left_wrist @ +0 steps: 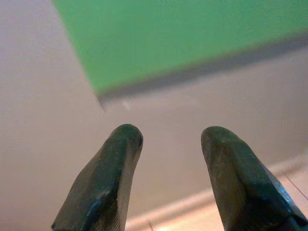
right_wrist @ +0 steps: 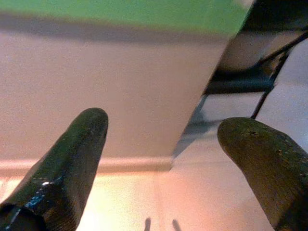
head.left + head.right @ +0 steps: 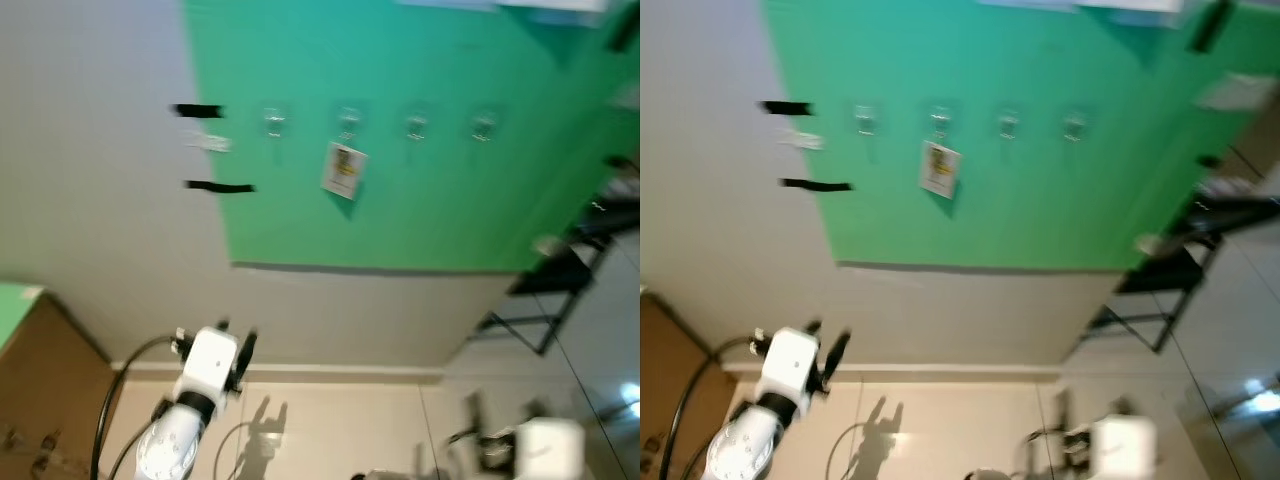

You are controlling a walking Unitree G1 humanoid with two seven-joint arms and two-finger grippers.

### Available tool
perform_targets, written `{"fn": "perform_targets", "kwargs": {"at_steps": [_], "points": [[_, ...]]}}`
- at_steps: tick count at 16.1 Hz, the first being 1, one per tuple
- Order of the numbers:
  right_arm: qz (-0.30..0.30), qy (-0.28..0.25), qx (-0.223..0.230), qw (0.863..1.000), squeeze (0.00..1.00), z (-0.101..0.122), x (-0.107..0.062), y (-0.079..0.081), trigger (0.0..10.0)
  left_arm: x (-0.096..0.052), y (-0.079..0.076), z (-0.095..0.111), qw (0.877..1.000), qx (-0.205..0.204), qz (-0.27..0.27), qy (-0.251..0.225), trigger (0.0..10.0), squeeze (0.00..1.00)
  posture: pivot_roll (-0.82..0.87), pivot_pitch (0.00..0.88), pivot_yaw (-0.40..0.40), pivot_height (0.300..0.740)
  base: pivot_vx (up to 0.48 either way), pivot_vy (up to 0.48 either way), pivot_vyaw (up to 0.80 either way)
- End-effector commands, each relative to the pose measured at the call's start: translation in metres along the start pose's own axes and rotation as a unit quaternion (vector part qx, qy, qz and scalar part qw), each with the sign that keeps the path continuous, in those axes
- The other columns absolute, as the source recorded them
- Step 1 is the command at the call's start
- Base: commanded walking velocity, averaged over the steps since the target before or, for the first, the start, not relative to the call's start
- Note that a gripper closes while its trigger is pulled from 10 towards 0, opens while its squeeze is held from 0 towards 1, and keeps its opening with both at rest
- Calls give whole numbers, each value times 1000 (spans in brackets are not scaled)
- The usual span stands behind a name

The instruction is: Hang keys on a hook

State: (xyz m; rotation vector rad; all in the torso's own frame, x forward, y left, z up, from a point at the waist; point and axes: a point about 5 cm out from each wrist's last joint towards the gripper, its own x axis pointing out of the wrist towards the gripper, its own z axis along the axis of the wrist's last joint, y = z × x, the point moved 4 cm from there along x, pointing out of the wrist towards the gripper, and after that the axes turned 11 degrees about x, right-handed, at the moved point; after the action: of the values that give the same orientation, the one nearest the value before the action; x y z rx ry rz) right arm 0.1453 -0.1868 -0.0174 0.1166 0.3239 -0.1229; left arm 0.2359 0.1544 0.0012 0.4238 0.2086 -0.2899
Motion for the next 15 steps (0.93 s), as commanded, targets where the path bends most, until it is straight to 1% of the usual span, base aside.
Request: {"fn": "perform_targets", "kwargs": {"at_steps": [1,2,3,4,5,6,7,9,13,14,15], "points": [[-1,-23,-20,1000,0,10,12,5,10000,12,-15,14,999,3,-18,-31,10000,0,-118,20,-23,740,0,0,0],[-16,-19,-16,1000,0,13,25,2,10000,19,-24,14,999,-7,-24,-29,10000,0,-118,27,-20,740,0,0,0],[-16,-18,3,1000,0,16,35,3,10000,22,-27,12,999,-16,-25,-23,10000,0,-119,32,-16,740,0,0,0],[-10,-26,14,1000,0,23,44,6,10000,25,-22,10,999,-28,-21,-20,10000,0,-117,35,-9,740,0,476,0],[-7,-34,27,999,0,32,54,6,10000,27,-18,10,999,-26,-21,-23,10000,0,-113,36,-6,740,0,476,0],[-5,-42,36,998,0,39,61,3,10000,30,-14,12,999,-25,-18,-28,10000,0,-110,32,-2,740,0,476,769],[-4,-44,40,998,0,41,64,2,10000,32,-11,13,999,-30,-16,-29,10000,0,-110,32,-2,740,0,476,769],[13,-49,34,998,0,46,71,6,10000,40,2,24,999,-24,-2,-40,10000,0,-109,30,-2,740,0,476,706],[27,-50,39,998,0,52,78,6,10000,51,0,43,998,-22,-8,-59,10000,0,-114,20,1,740,0,476,658],[30,-50,40,998,0,53,80,7,10000,53,0,46,998,-20,-9,-60,10000,0,-127,8,5,740,0,0,600],[41,-49,39,997,0,55,84,11,10000,58,-4,53,998,-10,-14,-62,10000,0,-127,7,6,740,0,0,587]]}}
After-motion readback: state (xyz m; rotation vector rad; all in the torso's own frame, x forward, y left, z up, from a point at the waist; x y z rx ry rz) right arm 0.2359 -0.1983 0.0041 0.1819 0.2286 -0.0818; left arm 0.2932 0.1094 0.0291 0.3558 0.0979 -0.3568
